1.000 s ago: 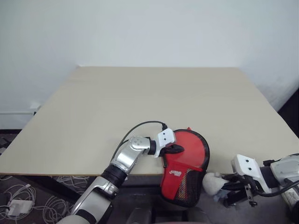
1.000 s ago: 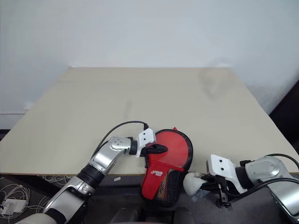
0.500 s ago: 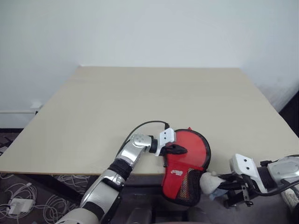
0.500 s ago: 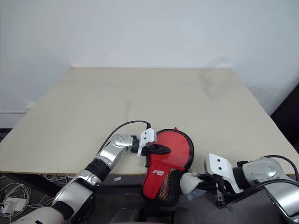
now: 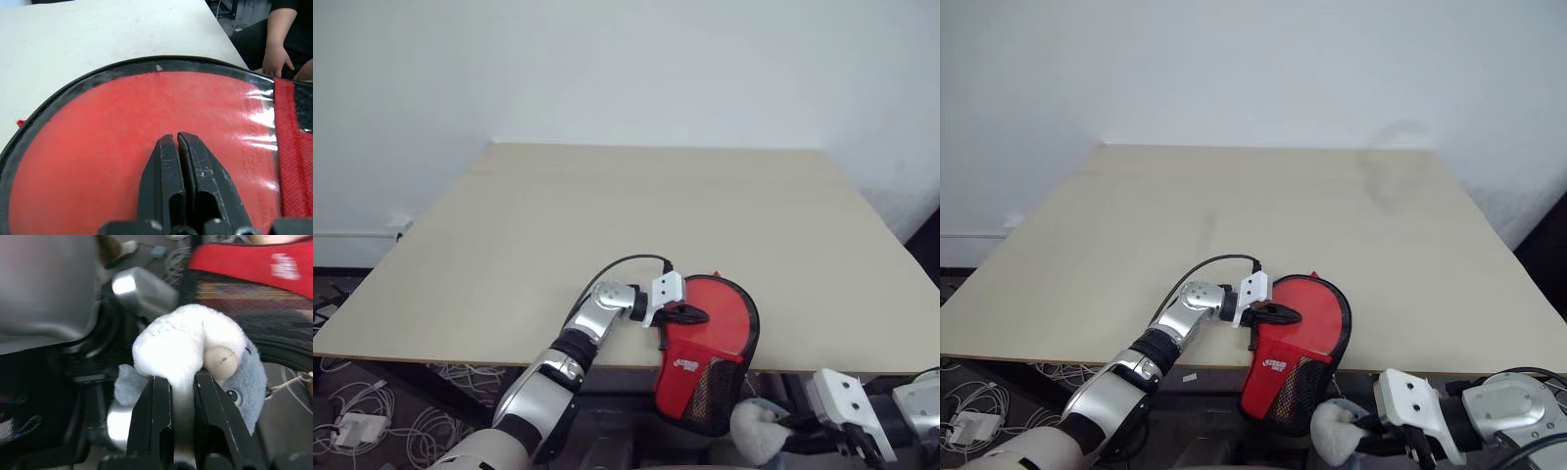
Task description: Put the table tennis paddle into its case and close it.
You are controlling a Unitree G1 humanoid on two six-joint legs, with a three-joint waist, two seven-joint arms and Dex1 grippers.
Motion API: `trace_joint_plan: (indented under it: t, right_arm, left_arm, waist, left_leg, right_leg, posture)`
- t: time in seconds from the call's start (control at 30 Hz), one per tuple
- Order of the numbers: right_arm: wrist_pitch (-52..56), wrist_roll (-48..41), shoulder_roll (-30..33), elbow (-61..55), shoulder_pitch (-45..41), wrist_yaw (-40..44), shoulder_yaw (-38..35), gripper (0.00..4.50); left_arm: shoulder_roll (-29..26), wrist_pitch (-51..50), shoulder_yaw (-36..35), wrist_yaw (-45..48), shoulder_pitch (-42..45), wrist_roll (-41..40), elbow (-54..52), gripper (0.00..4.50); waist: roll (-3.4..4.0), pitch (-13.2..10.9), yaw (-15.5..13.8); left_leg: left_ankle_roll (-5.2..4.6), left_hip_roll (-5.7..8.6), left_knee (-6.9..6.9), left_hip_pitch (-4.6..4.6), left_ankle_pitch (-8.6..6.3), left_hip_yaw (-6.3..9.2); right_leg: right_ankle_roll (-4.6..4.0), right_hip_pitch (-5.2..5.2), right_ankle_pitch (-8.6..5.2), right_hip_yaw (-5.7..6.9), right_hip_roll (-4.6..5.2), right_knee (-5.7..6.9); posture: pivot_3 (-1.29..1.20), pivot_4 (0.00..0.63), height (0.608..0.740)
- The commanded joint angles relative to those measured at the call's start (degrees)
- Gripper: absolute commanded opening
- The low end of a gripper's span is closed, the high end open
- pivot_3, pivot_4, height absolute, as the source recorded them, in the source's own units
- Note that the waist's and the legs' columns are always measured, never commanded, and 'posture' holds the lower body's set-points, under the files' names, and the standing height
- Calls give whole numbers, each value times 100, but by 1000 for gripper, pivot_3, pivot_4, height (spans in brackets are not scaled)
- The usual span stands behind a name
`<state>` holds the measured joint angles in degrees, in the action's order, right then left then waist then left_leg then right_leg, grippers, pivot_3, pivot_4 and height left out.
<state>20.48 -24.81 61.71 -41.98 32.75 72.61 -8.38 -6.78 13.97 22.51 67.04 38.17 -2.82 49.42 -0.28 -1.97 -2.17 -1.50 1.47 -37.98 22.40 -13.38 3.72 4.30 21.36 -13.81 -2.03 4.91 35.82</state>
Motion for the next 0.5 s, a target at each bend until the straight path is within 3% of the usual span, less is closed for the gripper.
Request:
trace_joint_plan:
  t: [0.03,0.3,0.5]
  right_arm:
    - [-41,-122,63,-358,173,152,66,119]
    - [-31,-39,136,-910,539,107,373,119]
    - [252,-202,99,-1117,98,-150,590,119]
  left_arm:
    - [-138,-107,53,-23,-81,338,395,0]
    - [-128,-110,9,-27,-70,406,427,0]
    - [-25,-384,-126,-275,-27,384,357,0]
  waist:
    - [0,0,4]
    - [-1,0,11]
    - [-11,0,9]
  left_leg:
    - [0,0,0,0,0,-1]
    - [2,-6,1,-2,-3,-3]
    - [3,-15,1,-5,-3,-4]
  right_leg:
    - [0,1,0,-1,0,-1]
    - [0,1,0,-1,0,-2]
    - [1,0,0,-1,1,-2]
  posture:
    - [0,0,740]
    - [0,0,740]
    - [0,0,740]
